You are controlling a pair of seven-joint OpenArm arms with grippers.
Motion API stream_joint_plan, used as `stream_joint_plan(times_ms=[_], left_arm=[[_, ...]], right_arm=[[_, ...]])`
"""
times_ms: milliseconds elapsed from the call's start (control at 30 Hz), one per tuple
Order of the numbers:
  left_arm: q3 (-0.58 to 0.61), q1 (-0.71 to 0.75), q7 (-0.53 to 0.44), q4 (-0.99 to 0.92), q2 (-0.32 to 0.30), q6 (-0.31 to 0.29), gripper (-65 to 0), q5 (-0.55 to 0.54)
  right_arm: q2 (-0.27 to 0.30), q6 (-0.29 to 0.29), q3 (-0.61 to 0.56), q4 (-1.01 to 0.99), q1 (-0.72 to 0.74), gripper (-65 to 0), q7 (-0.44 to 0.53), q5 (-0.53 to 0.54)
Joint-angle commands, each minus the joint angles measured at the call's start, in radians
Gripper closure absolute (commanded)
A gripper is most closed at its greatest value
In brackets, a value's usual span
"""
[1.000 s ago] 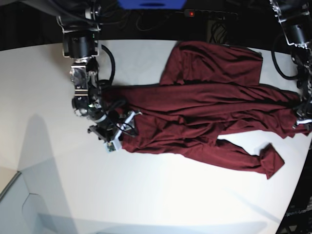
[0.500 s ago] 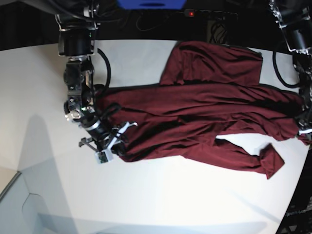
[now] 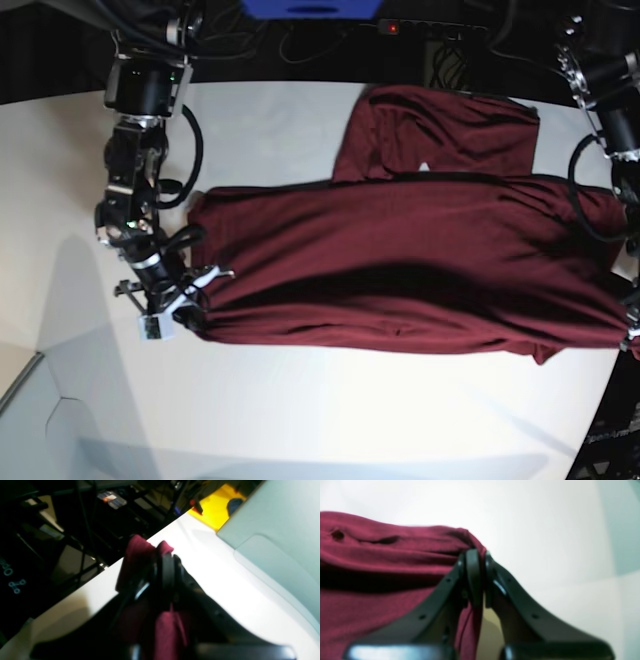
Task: Layout the t-shirt on the table in an organized manner, then fold the t-shirt properly
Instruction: 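Hold the shirt with both grippers and stretch it taut across the table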
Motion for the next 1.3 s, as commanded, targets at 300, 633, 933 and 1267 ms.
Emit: stream_joint_plan(times_ms=[300,633,933,1267], left_arm=[[-0.003,-0.110,-0.028,-0.172,0.016,0.002,-0.4,0.000],[0.129,-0.222,-0.033,-0.305,0.029,0.002,-0.5,0.000],[0.146,-0.324,-0.033,-0.450,0.023,0.002,-2.3,0.000],[0.146,-0.346,-0.031,-0.519,0.010,0.002,-37.0,0.001]], right_arm=[[0.016,0.005,0.080,0.014,0.033,0.0,0.031,0.016],[0.016,0.005,0.080,0.014,0.036,0.0,0.031,0.016],[0.020,0.005,0.080,0.013,0.035,0.0,0.031,0.016],[0.051,0.005,0.080,-0.147,0.058,-13.5,0.022,0.016]])
